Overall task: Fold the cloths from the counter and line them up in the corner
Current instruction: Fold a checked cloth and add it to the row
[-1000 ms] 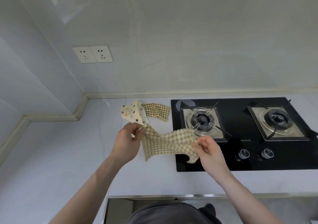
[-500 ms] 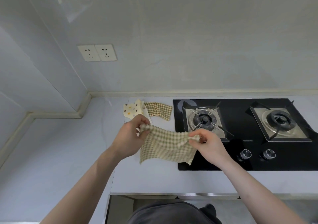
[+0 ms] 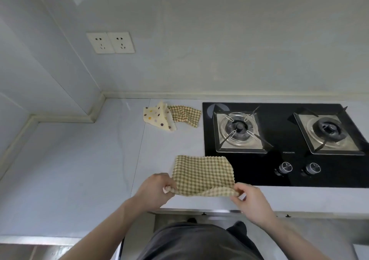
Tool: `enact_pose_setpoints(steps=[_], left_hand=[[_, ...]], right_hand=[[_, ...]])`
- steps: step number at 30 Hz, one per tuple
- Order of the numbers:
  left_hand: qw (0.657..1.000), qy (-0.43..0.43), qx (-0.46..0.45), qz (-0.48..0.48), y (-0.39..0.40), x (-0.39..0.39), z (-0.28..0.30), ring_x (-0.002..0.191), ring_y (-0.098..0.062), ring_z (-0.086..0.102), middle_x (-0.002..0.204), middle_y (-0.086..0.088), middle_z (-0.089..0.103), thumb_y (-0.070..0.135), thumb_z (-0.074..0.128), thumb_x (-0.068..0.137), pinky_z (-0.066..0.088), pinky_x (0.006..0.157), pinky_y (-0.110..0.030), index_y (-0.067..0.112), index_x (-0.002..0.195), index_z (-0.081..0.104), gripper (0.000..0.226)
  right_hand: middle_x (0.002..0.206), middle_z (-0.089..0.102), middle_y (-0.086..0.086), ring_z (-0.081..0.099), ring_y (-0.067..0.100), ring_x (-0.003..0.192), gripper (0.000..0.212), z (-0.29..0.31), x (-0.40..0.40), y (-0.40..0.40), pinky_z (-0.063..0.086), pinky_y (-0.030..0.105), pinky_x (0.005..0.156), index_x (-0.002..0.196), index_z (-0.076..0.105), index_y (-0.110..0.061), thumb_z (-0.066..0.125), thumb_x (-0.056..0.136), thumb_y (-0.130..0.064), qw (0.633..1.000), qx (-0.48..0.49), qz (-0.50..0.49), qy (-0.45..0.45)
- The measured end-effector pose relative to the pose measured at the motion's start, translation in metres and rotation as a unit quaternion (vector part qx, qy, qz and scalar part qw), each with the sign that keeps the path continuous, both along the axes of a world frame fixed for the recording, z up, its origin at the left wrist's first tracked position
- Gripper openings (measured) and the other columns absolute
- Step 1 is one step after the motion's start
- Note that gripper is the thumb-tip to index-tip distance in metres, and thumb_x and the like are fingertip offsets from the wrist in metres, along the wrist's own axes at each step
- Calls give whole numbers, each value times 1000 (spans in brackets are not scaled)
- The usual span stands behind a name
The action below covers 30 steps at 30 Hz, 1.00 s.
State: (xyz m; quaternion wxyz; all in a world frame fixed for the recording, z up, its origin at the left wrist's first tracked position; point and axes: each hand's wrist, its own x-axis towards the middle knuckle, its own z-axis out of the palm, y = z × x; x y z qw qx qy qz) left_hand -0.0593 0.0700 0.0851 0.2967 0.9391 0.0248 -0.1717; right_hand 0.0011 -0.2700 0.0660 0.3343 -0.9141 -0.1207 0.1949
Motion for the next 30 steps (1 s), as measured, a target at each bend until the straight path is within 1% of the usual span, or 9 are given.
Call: enact_pose_setpoints(steps=[4,8,10,13,15,18,25,27,30], left_hand=[[996,80,24,-27,-12,-14,-26,88,-6,58,92,20,62,33,62,85,54,81,-31,36,98,78,21],[993,118,18,-18,-14,-17,-40,93,-4,61,104,19,70,42,63,87,53,86,-27,39,105,77,24],[994,113,14,6,-12,-10,-44,92,-6,64,100,19,68,44,63,89,53,85,-27,37,105,76,23],[994,91,5,52,-11,6,-42,86,-8,65,94,15,66,42,64,93,55,83,-28,34,110,73,20],[994,82,1,70,-11,19,-40,84,-8,65,91,15,66,39,63,94,54,80,-28,37,112,70,20],[992,79,-11,100,-13,38,-37,78,-12,67,87,11,66,33,61,92,57,73,-30,40,109,67,20],[988,78,-13,134,-18,63,-39,81,-14,68,96,18,59,25,59,93,61,74,-35,35,116,65,26],[987,85,-15,138,-18,66,-41,86,-14,66,103,15,61,24,59,93,62,75,-37,35,122,62,31],[988,89,32,125,-18,65,-49,118,-18,57,135,8,53,25,62,93,58,87,-37,31,145,45,55]], right_hand=[[84,71,-17,64,-1,84,10,-26,-20,-9,54,23,81,82,70,-31,76,89,-29,995,-25,15,91],[81,73,-17,67,1,82,11,-36,-22,-15,54,22,80,81,73,-30,73,91,-29,993,-13,-12,118],[76,71,-20,66,-1,78,16,-35,-16,-17,49,13,71,78,71,-30,71,95,-29,993,-2,-40,113],[81,74,-16,68,-1,80,9,-32,-2,-15,48,8,67,87,74,-29,71,96,-30,989,30,-91,109],[88,77,-15,69,-4,84,5,-31,10,-12,51,9,72,92,75,-29,72,95,-28,986,53,-113,112],[88,77,-14,71,-1,85,3,-35,27,-5,58,22,81,92,76,-29,73,94,-28,984,59,-134,106],[89,73,-13,70,7,89,6,-31,58,11,50,18,70,91,71,-31,75,91,-28,977,45,-192,85],[90,72,-13,70,8,89,8,-31,65,15,51,22,73,93,70,-30,77,89,-30,973,47,-214,79],[97,71,-14,68,6,89,23,-33,67,17,56,30,83,108,69,-27,79,88,-33,967,50,-240,73]])
